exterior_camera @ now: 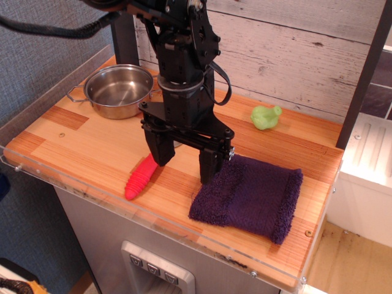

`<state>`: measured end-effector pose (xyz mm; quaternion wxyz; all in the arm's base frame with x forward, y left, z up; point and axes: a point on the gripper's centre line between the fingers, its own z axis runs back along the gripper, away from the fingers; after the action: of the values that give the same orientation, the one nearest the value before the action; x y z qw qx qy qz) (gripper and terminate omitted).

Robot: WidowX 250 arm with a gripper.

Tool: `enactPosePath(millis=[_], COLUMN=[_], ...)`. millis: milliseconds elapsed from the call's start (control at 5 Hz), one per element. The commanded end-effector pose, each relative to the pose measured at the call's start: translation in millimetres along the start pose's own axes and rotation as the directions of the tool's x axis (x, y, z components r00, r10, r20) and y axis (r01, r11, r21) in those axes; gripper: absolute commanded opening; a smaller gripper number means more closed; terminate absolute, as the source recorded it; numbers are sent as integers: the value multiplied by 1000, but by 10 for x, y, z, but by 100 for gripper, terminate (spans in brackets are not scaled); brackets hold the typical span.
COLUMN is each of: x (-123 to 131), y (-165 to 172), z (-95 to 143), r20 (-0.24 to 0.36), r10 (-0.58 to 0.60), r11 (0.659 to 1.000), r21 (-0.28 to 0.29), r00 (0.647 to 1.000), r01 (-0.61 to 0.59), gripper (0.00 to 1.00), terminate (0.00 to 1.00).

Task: Put the pan on the purple towel.

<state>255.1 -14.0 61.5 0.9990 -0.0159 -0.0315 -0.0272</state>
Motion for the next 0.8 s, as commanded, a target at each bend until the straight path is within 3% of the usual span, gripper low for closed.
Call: enactPosePath(millis=[0, 400, 600], x=[0, 422, 690], y=[0, 546, 925], z=[0, -32, 54], r20=[0, 30, 78], r10=[0, 107, 139], r11=[1000, 993, 989], r21=[0, 46, 32], r00=[1000, 994, 987], r01=[0, -108, -142], gripper=[100, 100, 100], terminate=[0, 0, 0])
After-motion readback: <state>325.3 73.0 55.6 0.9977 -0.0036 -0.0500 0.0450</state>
